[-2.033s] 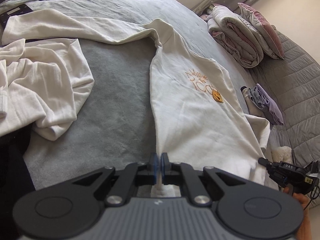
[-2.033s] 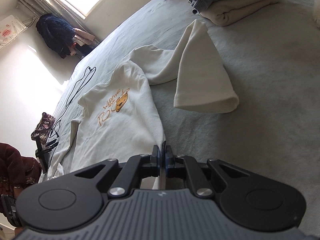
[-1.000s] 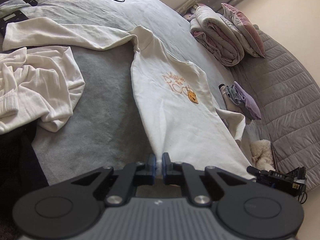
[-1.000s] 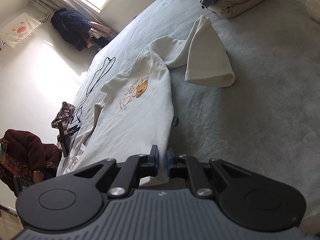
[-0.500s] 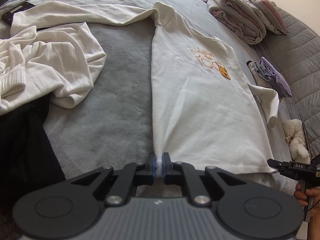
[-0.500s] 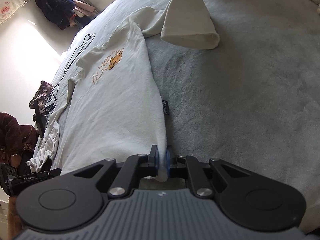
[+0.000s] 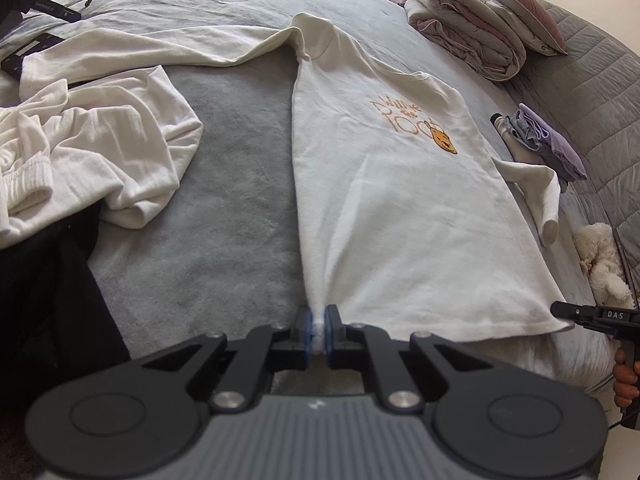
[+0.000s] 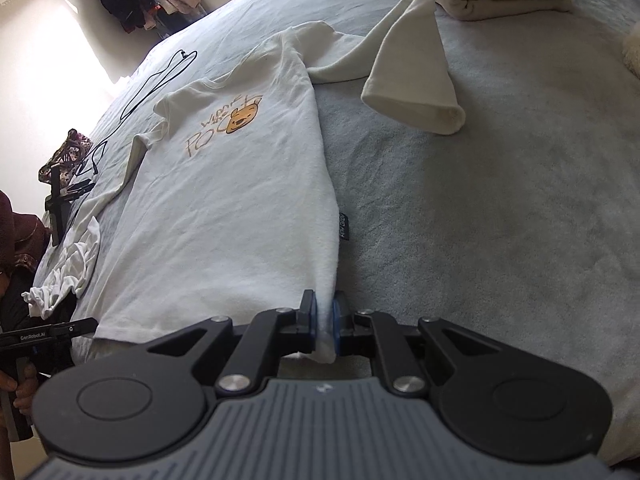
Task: Fold clothes
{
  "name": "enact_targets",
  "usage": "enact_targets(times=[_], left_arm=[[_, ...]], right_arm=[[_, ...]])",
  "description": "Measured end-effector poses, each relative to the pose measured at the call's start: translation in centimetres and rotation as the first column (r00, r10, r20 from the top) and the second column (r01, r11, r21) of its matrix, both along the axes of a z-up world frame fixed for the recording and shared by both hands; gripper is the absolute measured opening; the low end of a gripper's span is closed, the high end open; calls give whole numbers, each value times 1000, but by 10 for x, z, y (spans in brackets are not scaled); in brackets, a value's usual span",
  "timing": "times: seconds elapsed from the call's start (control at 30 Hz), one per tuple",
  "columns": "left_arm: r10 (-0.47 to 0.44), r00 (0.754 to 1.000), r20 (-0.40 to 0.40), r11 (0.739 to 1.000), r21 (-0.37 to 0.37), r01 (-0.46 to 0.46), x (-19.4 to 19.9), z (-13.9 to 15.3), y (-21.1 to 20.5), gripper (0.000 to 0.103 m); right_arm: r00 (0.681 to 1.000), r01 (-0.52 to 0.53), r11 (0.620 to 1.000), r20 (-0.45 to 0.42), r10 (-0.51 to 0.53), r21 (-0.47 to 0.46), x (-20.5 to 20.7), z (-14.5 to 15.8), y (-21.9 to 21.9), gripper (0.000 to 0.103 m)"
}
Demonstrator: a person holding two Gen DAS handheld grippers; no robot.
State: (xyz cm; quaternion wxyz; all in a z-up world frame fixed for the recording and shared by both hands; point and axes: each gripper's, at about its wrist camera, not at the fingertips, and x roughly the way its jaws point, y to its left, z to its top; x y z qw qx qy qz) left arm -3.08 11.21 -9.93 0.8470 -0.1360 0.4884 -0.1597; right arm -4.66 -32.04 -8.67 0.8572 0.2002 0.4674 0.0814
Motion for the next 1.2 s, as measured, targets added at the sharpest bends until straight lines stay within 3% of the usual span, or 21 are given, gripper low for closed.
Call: enact_targets(times=[0.4, 0.57, 0.6, 0.63, 0.67, 0.77, 0.97, 1.2], left_arm=[[6, 1000, 23, 999, 33, -6, -14, 0, -4, 7], [-7, 1000, 1, 999, 32, 7, -19, 6, -3, 8], [-11, 1000, 0, 999, 30, 11, -20, 8, -3, 8], [-12, 1000, 1, 1000, 27, 12, -20, 10, -3, 11], [-13, 1000, 3, 1000, 22, 12, -19, 13, -3, 14], [-13, 1000, 19, 1000, 12, 13, -15, 23, -6, 30], [-2, 998, 68, 1000, 18, 1, 3, 44, -14, 51], [46, 995, 90, 998, 28, -49, 39, 57, -16, 60]], right_arm=[[1000, -15, 998, 7, 16, -56, -7, 9, 11, 14], [1000, -3, 999, 7, 3, -38, -8, 16, 12, 22], [1000, -1, 1000, 9, 1, -28, -8, 18, 12, 32], [1000, 2, 1000, 16, -2, -22, -9, 21, 12, 46], [1000, 3, 1000, 27, -2, -22, -9, 24, 12, 49], [999, -2, 999, 49, 4, -32, -7, 33, 14, 51], [998, -2, 999, 64, 5, -40, 10, 40, 15, 55], [998, -10, 999, 67, 12, -42, 45, 39, 18, 58]])
